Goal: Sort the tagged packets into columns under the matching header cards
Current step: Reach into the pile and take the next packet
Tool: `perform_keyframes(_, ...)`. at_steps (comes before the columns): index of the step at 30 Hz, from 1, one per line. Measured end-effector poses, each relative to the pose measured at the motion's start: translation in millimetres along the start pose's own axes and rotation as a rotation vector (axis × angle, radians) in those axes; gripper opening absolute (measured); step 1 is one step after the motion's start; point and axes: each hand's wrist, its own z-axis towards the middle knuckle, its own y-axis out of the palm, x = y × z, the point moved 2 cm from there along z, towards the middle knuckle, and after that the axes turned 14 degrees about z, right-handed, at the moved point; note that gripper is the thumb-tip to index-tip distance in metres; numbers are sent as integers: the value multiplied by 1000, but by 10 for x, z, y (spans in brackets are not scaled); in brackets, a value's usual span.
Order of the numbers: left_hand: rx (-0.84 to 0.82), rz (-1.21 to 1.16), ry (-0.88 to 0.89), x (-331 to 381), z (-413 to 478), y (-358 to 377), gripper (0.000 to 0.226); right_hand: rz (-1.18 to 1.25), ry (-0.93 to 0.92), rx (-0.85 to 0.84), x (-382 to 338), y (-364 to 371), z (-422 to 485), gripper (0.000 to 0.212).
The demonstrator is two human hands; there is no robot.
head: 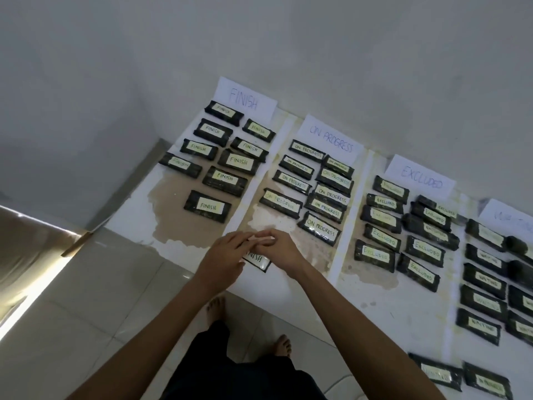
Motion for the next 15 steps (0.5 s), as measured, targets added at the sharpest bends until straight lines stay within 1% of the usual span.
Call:
perform_keyframes(2, -24, 44, 33, -265, -11, -45, 65, -53, -4, -40, -80, 178, 105, 40)
perform_keyframes(4, -94, 57, 17, -538, -18, -63, 62, -61, 15, -61, -145, 367, 223, 40)
perform_keyframes(7, -161, 75, -79, -1001, -55, -71, 55, -100, 9, -25, -189, 621, 457, 33)
perform_keyframes(11, -156, 123, -255, -1706, -53, -143, 45, -245, -71, 53, -207, 788, 739, 23)
perform_keyframes(15, -141, 135, -380, -2263, 74, -178, 44, -418, -130, 86, -151, 816, 924, 25)
